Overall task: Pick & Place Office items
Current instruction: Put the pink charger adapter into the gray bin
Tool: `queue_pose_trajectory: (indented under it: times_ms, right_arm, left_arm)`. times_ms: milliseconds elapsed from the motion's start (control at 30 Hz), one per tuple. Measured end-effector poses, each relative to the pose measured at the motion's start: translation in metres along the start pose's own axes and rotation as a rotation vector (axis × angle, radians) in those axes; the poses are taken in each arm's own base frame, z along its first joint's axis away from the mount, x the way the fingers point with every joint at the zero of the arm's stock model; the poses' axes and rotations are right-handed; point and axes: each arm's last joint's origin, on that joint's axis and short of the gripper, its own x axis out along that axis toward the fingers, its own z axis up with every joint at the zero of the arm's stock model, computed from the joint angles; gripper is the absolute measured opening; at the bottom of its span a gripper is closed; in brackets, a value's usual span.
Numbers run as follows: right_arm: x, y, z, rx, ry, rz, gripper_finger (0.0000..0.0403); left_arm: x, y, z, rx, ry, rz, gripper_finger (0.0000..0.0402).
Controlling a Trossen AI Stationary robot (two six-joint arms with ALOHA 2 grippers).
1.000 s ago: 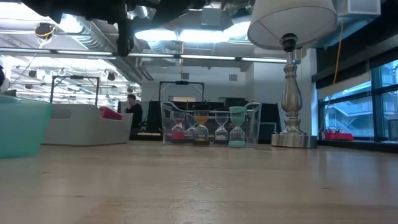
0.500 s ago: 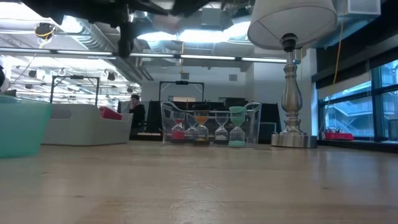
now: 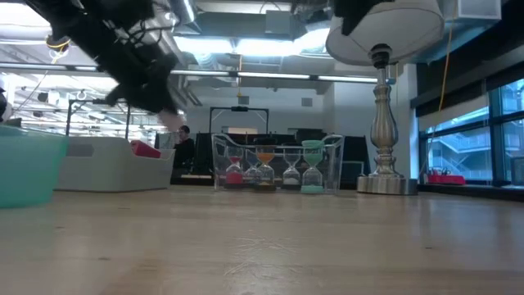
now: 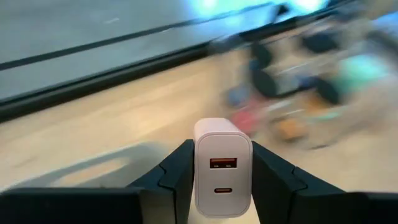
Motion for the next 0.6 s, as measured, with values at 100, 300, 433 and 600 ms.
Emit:
queue_pose_trajectory:
  times_ms: [100,300,433,600]
  right_arm:
    - [-0.003,0.007,-0.009,-0.003,0.030,-0.012,0.0342]
    - [-0.011,0.017,-0.017,-0.031,-0.035,-0.045,0.0342]
    - [-0.014,0.020,-0.020,-0.041,-0.060,-0.057,0.0342]
    - [-0.014,0.021,-0.019,-0.031,-0.072,-0.055,0.0342]
  left_arm:
    - [0.000,0.012,-0.007,0.010,0.054,0.135,0.0123]
    - [-0.004,0.018,-0.017,0.029,0.131,0.215,0.0123]
    - [-0.008,0.016,-0.024,0.065,0.168,0.223,0.0122]
    - [-0.014,0.020,-0.031,0.076,0.152,0.335,0.0123]
